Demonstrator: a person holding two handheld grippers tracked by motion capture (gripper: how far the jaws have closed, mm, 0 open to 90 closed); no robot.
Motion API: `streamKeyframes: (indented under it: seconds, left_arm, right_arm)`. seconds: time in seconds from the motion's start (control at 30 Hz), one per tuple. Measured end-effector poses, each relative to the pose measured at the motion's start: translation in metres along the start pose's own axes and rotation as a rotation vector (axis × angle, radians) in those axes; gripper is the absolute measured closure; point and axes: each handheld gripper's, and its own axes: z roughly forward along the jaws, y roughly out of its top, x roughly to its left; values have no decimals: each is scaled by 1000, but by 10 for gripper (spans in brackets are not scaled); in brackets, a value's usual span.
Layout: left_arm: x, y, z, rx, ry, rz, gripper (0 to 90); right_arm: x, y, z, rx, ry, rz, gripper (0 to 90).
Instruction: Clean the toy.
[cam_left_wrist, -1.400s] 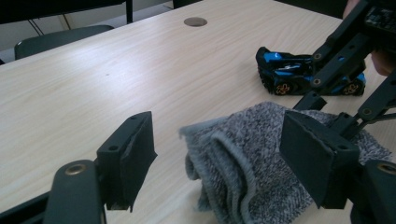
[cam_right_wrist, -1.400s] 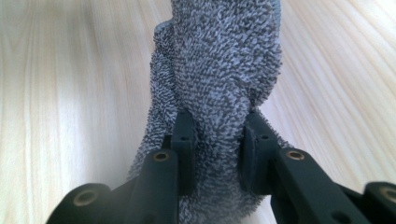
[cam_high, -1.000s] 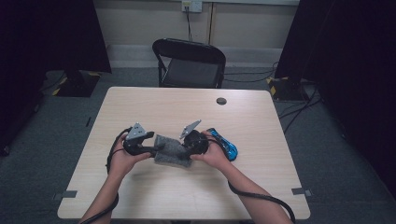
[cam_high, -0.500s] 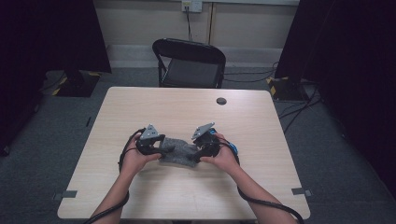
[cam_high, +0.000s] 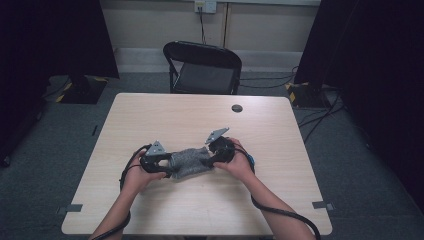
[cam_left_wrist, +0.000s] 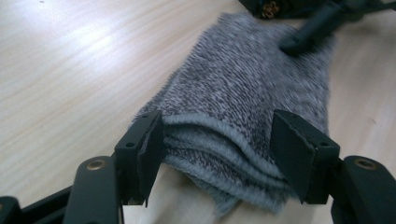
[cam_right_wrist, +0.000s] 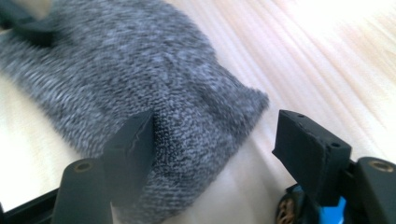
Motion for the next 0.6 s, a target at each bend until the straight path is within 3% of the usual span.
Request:
streamKeyframes:
  seconds: [0.07, 0.27, 0.33, 0.37, 0.47, 0.5, 0.6]
  left_arm:
    - [-1, 1, -4, -17, -1, -3, 349]
    - [1, 16, -11, -101, 13, 7, 326]
    - [0, 20, -10, -98, 11, 23, 320]
    - [-4, 25, -5, -81, -2, 54, 320]
    - [-6, 26, 0, -77, -20, 66, 317]
    - [-9, 25, 5, -70, -35, 76, 317]
    - [-12, 18, 15, -15, -47, 101, 311]
  right_arm:
    - [-4, 1, 1, -20, 4, 40, 290]
    - [-6, -1, -11, -56, 15, 63, 280]
    - [-9, -1, -19, -81, 16, 76, 278]
    - [-11, -2, -23, -92, 13, 86, 276]
    - [-16, -4, -33, -115, -5, 109, 273]
    - [-25, -9, -44, -133, -26, 149, 253]
    - [-36, -17, -52, -131, -69, 184, 206]
